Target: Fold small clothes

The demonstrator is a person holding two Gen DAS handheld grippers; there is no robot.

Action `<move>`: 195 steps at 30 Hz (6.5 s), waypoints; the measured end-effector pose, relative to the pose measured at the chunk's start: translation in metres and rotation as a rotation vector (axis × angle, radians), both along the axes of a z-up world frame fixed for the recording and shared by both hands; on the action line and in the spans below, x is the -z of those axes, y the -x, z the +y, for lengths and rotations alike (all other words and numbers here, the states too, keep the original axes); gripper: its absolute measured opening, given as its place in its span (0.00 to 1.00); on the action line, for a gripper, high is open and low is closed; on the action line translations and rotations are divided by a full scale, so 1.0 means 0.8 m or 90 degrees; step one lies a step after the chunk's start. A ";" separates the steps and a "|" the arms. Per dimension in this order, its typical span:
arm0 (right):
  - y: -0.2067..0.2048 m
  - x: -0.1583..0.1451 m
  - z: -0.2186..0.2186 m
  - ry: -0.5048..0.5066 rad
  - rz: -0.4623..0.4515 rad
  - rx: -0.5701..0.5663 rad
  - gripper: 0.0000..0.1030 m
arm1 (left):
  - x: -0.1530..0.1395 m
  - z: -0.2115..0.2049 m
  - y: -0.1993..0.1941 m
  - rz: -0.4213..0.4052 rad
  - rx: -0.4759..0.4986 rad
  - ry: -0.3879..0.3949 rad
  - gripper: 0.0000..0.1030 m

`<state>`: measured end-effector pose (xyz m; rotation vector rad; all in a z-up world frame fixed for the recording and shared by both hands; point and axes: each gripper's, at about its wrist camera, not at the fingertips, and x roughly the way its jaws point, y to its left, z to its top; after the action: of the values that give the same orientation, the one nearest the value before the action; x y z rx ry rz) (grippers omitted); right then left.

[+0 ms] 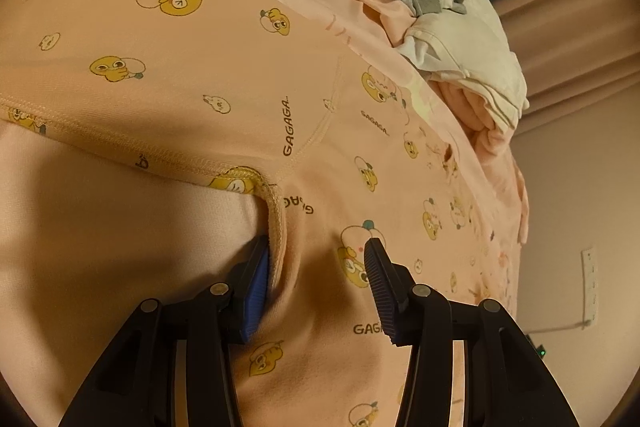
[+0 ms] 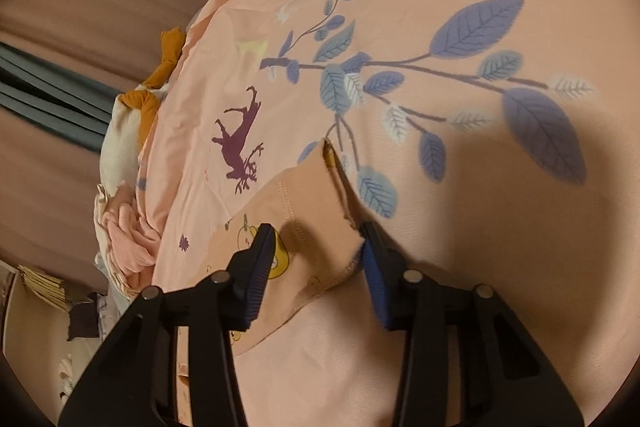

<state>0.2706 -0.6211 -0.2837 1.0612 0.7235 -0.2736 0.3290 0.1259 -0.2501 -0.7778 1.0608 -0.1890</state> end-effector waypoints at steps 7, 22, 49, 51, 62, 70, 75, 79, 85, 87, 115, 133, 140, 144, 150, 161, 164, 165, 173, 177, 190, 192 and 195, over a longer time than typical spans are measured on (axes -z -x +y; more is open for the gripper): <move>-0.009 -0.003 0.003 0.042 0.019 -0.018 0.31 | -0.003 -0.008 0.000 -0.009 0.005 -0.034 0.47; -0.042 -0.082 0.066 0.062 -0.047 -0.091 0.08 | 0.005 0.005 0.000 0.030 0.006 -0.079 0.10; -0.220 -0.096 0.718 0.090 -0.043 -0.671 0.08 | -0.003 0.005 0.002 0.007 0.019 -0.102 0.10; -0.221 -0.076 0.729 0.088 -0.022 -0.686 0.08 | -0.010 0.016 0.005 0.005 0.010 -0.102 0.10; -0.217 -0.052 0.740 0.067 0.021 -0.727 0.23 | -0.060 0.051 0.011 -0.043 -0.014 -0.159 0.10; -0.201 -0.117 0.625 0.193 -0.028 -0.659 0.52 | -0.039 0.109 0.026 0.024 -0.093 -0.098 0.15; -0.180 -0.111 0.536 0.296 0.013 -0.574 0.54 | -0.025 0.179 0.056 0.007 -0.214 0.020 0.51; -0.163 -0.089 0.472 0.281 0.046 -0.533 0.55 | -0.024 0.227 0.089 -0.027 -0.310 0.045 0.51; -0.150 -0.060 0.428 0.295 0.103 -0.488 0.55 | -0.023 0.277 0.119 -0.008 -0.396 -0.004 0.51; -0.149 -0.053 0.418 0.272 0.106 -0.475 0.55 | -0.017 0.289 0.124 -0.003 -0.420 0.022 0.51; -0.128 -0.043 0.387 0.330 0.139 -0.433 0.52 | 0.014 0.348 0.130 0.015 -0.465 0.073 0.14; -0.137 -0.024 0.422 0.463 0.080 -0.515 0.52 | -0.022 0.300 0.086 0.089 -0.455 -0.234 0.05; -0.135 -0.021 0.409 0.450 0.059 -0.496 0.14 | -0.020 0.293 0.080 0.079 -0.454 -0.257 0.04; -0.126 -0.018 0.415 0.476 0.059 -0.500 0.12 | -0.024 0.285 0.066 0.071 -0.433 -0.270 0.03; -0.126 -0.018 0.420 0.490 0.068 -0.507 0.14 | -0.030 0.287 0.061 0.043 -0.421 -0.214 0.03; -0.118 -0.016 0.413 0.460 0.029 -0.480 0.14 | -0.077 0.229 0.039 -0.037 -0.362 -0.208 0.03; -0.120 -0.016 0.410 0.448 0.030 -0.475 0.14 | -0.106 0.180 0.015 -0.076 -0.309 -0.210 0.03; -0.120 -0.015 0.408 0.438 0.030 -0.472 0.14 | -0.114 0.160 0.006 -0.086 -0.289 -0.215 0.03; -0.123 -0.013 0.400 0.403 0.030 -0.473 0.14 | -0.136 -0.033 -0.048 -0.145 -0.113 -0.215 0.03; -0.122 -0.010 0.386 0.341 0.022 -0.465 0.14 | -0.120 -0.129 -0.069 -0.127 -0.034 -0.217 0.03; -0.075 -0.045 0.280 0.241 0.011 -0.366 0.16 | -0.045 -0.326 -0.083 -0.062 0.132 -0.237 0.03; -0.071 -0.053 0.270 0.240 0.008 -0.353 0.18 | -0.045 -0.333 -0.079 -0.058 0.157 -0.252 0.03; -0.072 -0.066 0.272 0.204 -0.017 -0.352 0.38 | -0.063 -0.316 -0.070 -0.090 0.181 -0.237 0.03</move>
<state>0.3280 -0.4038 -0.2307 0.5317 0.8847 0.1004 0.3847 -0.1268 -0.1994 -0.2735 1.0307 -0.2746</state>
